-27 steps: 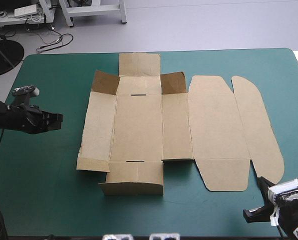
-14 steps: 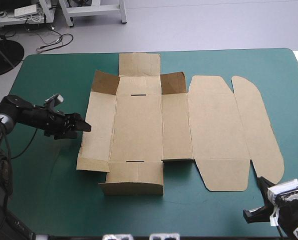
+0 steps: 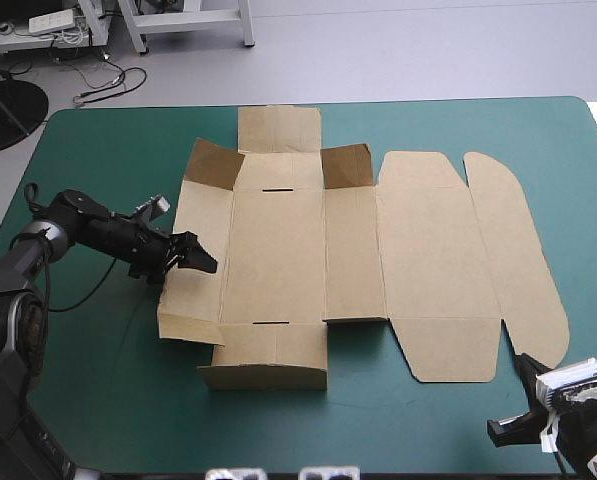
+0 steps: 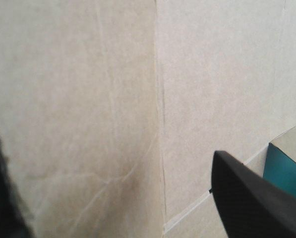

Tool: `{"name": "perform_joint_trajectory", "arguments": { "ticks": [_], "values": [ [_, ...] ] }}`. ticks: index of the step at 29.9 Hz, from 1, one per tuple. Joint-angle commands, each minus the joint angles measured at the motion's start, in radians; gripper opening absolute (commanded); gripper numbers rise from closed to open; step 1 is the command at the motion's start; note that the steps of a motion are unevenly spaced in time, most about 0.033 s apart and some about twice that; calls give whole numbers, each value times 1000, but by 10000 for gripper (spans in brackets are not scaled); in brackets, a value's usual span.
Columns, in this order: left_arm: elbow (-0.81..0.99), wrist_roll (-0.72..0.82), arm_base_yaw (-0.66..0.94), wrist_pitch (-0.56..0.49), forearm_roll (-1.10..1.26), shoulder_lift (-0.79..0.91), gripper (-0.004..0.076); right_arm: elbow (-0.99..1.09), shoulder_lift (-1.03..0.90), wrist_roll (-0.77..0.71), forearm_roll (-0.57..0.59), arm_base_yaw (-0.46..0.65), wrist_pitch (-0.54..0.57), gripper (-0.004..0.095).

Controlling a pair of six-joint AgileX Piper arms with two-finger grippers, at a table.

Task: Fold the box

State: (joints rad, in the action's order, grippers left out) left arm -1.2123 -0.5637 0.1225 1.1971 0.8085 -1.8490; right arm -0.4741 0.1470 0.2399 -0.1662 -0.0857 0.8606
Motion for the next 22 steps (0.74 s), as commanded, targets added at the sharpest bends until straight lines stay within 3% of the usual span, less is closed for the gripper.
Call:
{"name": "perform_joint_trajectory", "arguments": {
  "ticks": [1, 7, 17, 22],
  "values": [
    [-24, 25, -17, 100, 60, 31, 386, -31, 14, 6, -11, -3, -65, -15],
    [-24, 36, -23, 80, 63, 12, -3, -31, 14, 6, -11, -3, -65, -15],
    [-39, -29, -23, 45, 11, 11, -9, -31, 14, 6, -9, -3, -44, -15],
    [-122, -55, -32, 101, -37, 34, -10, -31, 14, 6, -9, -3, -41, -15]
  ]
}}
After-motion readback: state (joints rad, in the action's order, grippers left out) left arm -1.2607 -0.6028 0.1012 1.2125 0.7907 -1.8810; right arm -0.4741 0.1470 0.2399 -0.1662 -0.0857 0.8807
